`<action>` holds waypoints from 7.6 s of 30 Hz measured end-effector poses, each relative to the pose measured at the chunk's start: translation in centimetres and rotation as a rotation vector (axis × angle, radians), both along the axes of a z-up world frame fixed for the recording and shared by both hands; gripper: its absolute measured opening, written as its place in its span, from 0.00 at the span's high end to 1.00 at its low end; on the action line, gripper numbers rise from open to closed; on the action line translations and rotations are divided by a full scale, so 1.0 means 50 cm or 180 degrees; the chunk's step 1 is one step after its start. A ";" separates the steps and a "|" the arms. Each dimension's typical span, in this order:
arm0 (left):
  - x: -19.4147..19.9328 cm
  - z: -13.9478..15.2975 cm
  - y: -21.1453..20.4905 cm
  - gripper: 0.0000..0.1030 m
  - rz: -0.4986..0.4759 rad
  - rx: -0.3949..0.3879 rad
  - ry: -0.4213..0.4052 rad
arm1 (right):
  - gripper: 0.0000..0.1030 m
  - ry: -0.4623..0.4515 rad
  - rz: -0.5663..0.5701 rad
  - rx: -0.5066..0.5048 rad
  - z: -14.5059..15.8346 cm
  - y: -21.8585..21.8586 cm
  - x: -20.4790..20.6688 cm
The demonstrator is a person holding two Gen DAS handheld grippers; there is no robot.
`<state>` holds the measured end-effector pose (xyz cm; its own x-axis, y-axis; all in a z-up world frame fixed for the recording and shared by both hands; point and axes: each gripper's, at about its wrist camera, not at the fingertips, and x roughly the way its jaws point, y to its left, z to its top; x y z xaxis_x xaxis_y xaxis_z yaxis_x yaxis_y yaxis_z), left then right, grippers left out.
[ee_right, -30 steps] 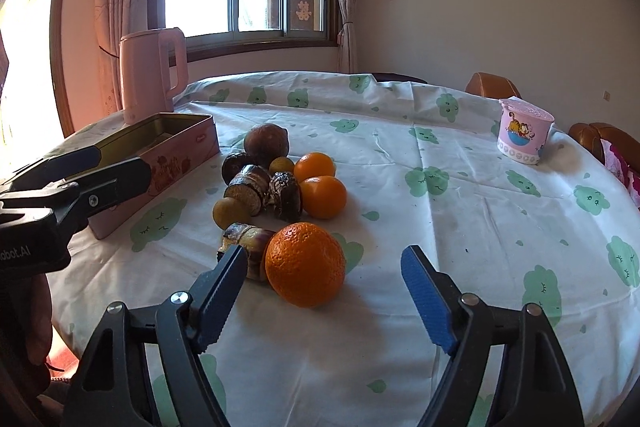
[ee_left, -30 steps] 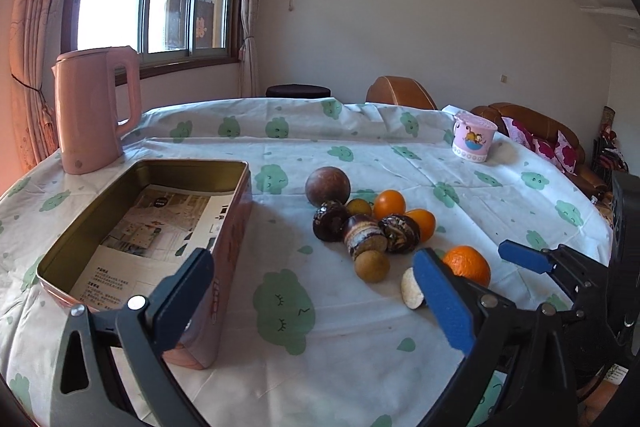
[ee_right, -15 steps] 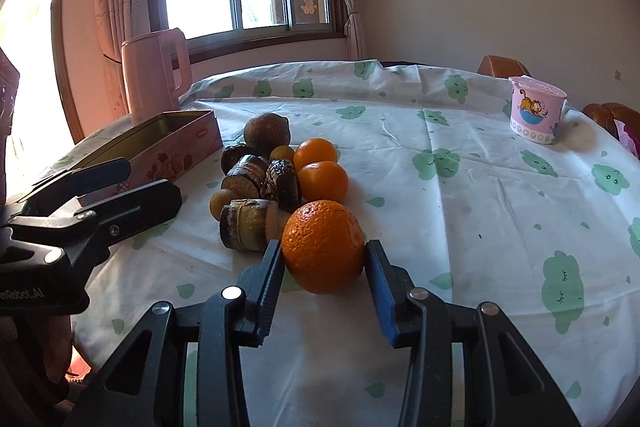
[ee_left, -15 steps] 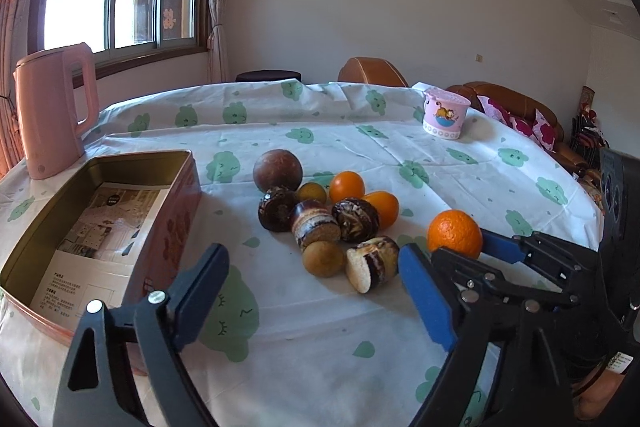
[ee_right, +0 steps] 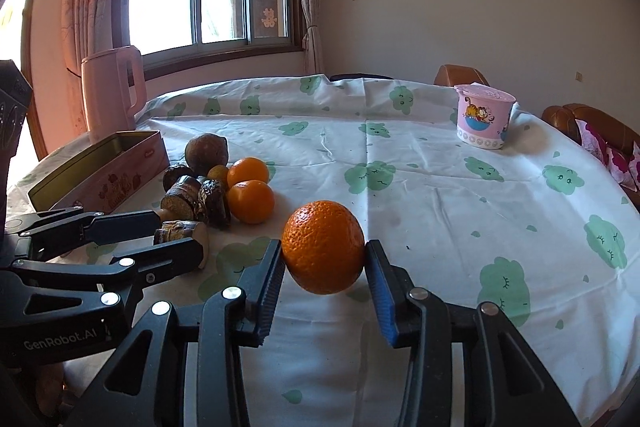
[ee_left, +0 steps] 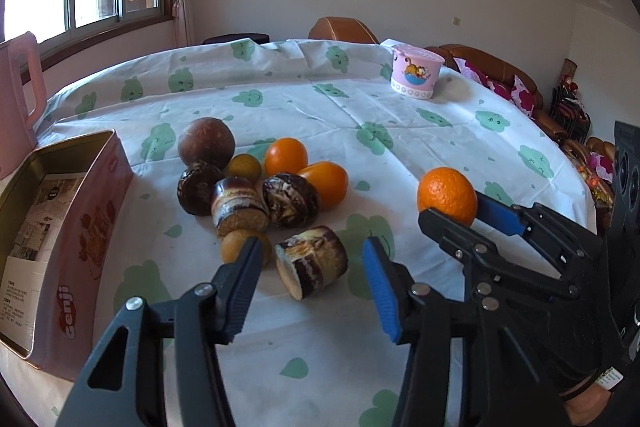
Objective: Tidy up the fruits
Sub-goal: 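Lift and carry the orange and snack roll toward the tin box with both grippers, then lower the orange and snack roll into the tin and open both grippers, then grasp a round brown fruit with the left gripper while the right returns to the fruits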
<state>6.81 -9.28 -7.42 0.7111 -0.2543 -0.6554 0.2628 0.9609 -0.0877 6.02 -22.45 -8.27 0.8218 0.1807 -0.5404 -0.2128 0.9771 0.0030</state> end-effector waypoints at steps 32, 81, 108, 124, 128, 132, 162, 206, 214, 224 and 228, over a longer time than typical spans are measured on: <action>-0.036 0.006 0.027 0.62 0.0004 -0.0232 -0.0438 | 0.58 -0.0238 0.0127 0.0027 0.008 0.007 -0.019; -0.071 0.049 0.098 0.62 0.0416 -0.0115 -0.0942 | 0.58 -0.0687 0.0329 -0.0062 0.042 0.041 -0.046; -0.036 0.061 0.311 0.62 0.1127 -0.0029 -0.0797 | 0.58 -0.0619 0.1144 -0.0054 0.139 0.250 0.022; 0.000 0.053 0.390 0.62 0.1266 0.0028 -0.0639 | 0.58 -0.0476 0.1420 -0.0191 0.142 0.371 0.076; 0.010 0.051 0.408 0.62 0.1301 0.0028 -0.0592 | 0.58 -0.0436 0.1462 -0.0221 0.133 0.396 0.086; 0.021 0.049 0.422 0.62 0.1329 0.0066 -0.0547 | 0.58 -0.0392 0.1489 -0.0239 0.124 0.416 0.095; 0.081 0.023 0.464 0.61 0.1352 0.0181 -0.0113 | 0.58 -0.0018 0.1549 -0.0360 0.050 0.483 0.140; 0.007 0.032 0.137 0.24 0.0435 0.0187 -0.0378 | 0.35 -0.0072 0.0189 0.0065 0.064 0.048 0.071; 0.030 0.002 0.078 0.45 0.0092 0.0312 -0.0091 | 0.35 0.0018 0.0202 0.0211 0.050 0.030 0.077; 0.053 -0.026 0.073 0.71 -0.0147 0.0114 0.0291 | 0.35 0.0284 0.0227 0.0245 0.029 0.031 0.094; 0.036 -0.012 0.080 0.71 -0.0026 0.0119 0.0069 | 0.35 0.0243 0.0232 0.0260 0.030 0.029 0.088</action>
